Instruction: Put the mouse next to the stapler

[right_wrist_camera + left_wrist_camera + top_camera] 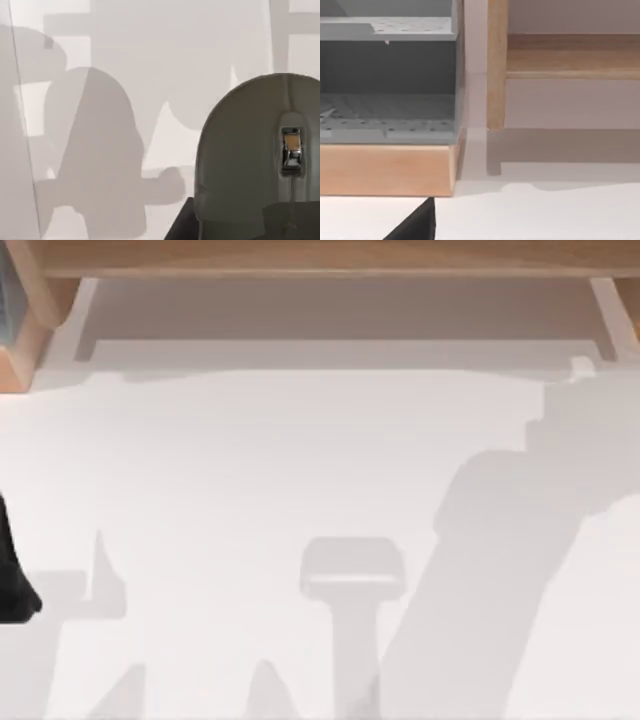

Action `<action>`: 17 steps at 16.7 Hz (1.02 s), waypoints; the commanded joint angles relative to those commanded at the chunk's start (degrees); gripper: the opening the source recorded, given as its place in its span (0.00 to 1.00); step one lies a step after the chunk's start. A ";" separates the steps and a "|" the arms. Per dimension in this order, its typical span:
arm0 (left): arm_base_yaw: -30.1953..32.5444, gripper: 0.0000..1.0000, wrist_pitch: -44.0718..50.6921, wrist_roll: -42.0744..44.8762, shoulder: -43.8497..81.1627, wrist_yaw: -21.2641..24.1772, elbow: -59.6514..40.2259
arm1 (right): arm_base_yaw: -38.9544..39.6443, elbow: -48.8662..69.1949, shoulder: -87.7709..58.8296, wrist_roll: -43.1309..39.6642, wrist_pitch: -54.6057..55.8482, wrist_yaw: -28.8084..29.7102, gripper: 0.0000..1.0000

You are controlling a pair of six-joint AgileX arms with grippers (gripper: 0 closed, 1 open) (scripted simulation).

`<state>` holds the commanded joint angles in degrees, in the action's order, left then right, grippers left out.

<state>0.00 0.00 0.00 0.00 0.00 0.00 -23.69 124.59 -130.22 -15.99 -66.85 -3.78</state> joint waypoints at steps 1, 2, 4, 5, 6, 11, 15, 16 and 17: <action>0.00 1.00 0.00 0.00 0.00 0.00 0.00 | -0.61 -1.86 2.98 -2.64 1.24 -0.57 0.00; 0.00 1.00 0.00 0.00 0.00 0.00 0.00 | -1.42 -3.98 5.95 -5.37 2.48 -1.09 0.00; 0.00 1.00 0.00 0.00 0.00 0.00 0.00 | -3.77 -9.28 11.59 -11.07 4.82 -1.93 0.00; 0.00 1.00 0.00 0.00 0.00 0.00 0.00 | -5.28 -12.40 14.16 -13.95 5.89 -2.25 0.00; 0.00 1.00 0.00 0.00 0.00 0.00 0.00 | -6.97 -15.74 16.57 -16.83 6.91 -2.53 0.00; 0.00 1.00 0.00 0.00 0.00 0.00 0.00 | -17.27 -34.37 26.21 -30.04 11.36 -3.26 0.00; 0.00 1.00 0.00 0.00 0.00 0.00 0.00 | -26.48 -48.89 31.37 -38.37 14.38 -3.11 0.00; 0.00 1.00 0.00 0.00 0.00 0.00 0.00 | -28.76 -52.17 32.38 -40.13 15.05 -2.99 0.00; 0.00 1.00 0.00 0.00 0.00 0.00 0.00 | -30.98 -55.25 33.27 -41.75 15.68 -2.84 0.00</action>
<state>0.00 0.00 0.00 0.00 0.00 0.00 -54.66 69.34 -96.95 -57.74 -51.17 -6.62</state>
